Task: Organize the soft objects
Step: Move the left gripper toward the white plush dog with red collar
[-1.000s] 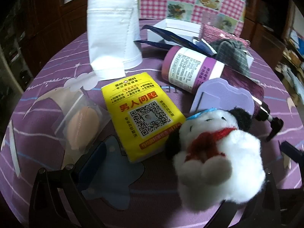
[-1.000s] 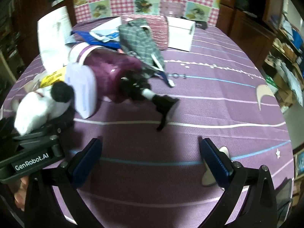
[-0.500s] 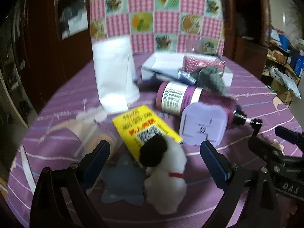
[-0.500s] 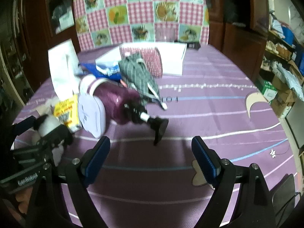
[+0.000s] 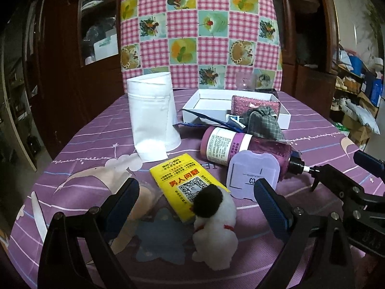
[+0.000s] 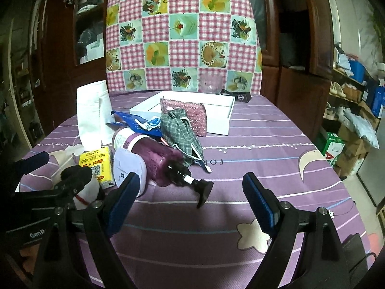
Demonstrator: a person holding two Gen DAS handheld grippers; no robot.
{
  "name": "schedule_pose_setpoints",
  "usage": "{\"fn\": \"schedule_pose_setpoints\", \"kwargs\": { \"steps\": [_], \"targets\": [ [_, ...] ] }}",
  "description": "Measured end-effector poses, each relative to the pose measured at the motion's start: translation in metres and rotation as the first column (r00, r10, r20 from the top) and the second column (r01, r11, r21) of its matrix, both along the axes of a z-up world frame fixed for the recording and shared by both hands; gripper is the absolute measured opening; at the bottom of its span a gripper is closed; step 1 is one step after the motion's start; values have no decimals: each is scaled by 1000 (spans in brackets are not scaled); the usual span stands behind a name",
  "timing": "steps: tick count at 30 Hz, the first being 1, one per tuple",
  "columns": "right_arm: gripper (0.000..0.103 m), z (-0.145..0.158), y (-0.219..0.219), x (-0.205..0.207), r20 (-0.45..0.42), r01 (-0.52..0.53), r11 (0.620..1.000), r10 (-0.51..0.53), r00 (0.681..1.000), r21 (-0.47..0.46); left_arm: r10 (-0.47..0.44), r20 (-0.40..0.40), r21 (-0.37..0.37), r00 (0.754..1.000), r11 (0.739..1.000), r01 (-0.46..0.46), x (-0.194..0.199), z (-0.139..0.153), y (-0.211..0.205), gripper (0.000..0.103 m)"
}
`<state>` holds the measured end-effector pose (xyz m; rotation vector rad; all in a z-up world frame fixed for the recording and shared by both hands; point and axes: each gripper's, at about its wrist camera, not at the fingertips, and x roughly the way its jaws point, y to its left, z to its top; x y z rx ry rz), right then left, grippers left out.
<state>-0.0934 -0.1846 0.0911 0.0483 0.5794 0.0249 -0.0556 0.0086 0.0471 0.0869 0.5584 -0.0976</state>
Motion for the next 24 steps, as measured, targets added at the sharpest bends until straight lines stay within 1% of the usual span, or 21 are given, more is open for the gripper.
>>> {"fn": "schedule_pose_setpoints", "kwargs": {
  "steps": [5, 13, 24],
  "targets": [
    [87, 0, -1, 0, 1, 4, 1000, -4, 1000, 0, 11, -2, 1, 1000, 1000, -11, 0, 1, 0, 97],
    [87, 1, -1, -1, 15, 5, 1000, -5, 1000, -6, 14, 22, 14, 1000, 1000, -14, -4, 3, 0, 98],
    [87, 0, 2, -1, 15, 6, 1000, -6, 1000, -7, 13, 18, -8, 1000, 1000, -13, -5, 6, 2, 98]
  ]
}}
